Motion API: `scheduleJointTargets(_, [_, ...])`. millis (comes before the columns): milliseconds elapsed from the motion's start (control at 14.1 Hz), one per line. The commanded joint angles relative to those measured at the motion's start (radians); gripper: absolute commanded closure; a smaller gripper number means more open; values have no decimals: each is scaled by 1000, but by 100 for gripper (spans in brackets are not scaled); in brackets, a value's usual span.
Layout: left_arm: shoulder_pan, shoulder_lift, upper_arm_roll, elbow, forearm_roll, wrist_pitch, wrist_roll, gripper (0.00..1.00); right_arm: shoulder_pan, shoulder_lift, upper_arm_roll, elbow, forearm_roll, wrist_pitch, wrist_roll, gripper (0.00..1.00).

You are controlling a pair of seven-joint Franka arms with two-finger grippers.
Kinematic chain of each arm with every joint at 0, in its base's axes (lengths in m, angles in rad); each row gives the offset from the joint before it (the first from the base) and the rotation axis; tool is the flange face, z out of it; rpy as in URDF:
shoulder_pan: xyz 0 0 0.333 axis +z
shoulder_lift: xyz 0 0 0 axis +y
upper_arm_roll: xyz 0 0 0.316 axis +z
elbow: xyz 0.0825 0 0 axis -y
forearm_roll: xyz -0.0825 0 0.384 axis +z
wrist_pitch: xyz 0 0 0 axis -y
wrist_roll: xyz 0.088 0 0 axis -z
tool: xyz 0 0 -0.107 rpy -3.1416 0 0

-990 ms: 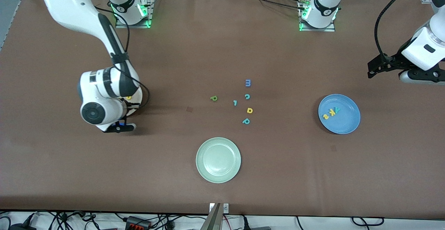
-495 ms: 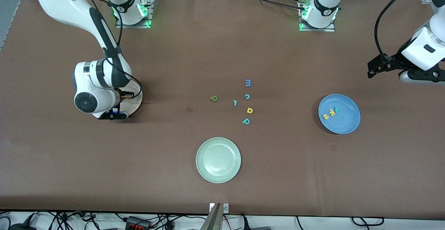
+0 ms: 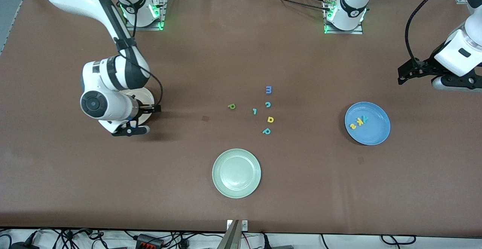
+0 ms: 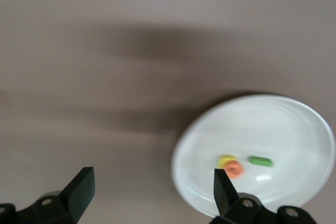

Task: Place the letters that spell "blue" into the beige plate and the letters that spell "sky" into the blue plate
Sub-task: 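Lower the orange e onto the tan plate and open the right gripper, then reach the right gripper to the green letter and grasp it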

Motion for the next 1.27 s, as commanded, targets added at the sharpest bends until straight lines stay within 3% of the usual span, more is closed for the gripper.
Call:
scheduleJointTargets(0, [-1,4,-3,18,-13,-17,4,0,97,48,4,107,24,-7,12,0])
scheduleJointTargets(424, [-1,4,-3,18,-13,-17,2,0,330,139,1,147,13,112,213,0])
scheduleJointTargets(1061, [-1,4,-3,18,-12,-20,4,0,469,250,1,147,21,288,515,0])
scheduleJointTargets(1202, [-2,4,-4,18,-12,-20,4,0,470,266,1,147,19,301,515,11])
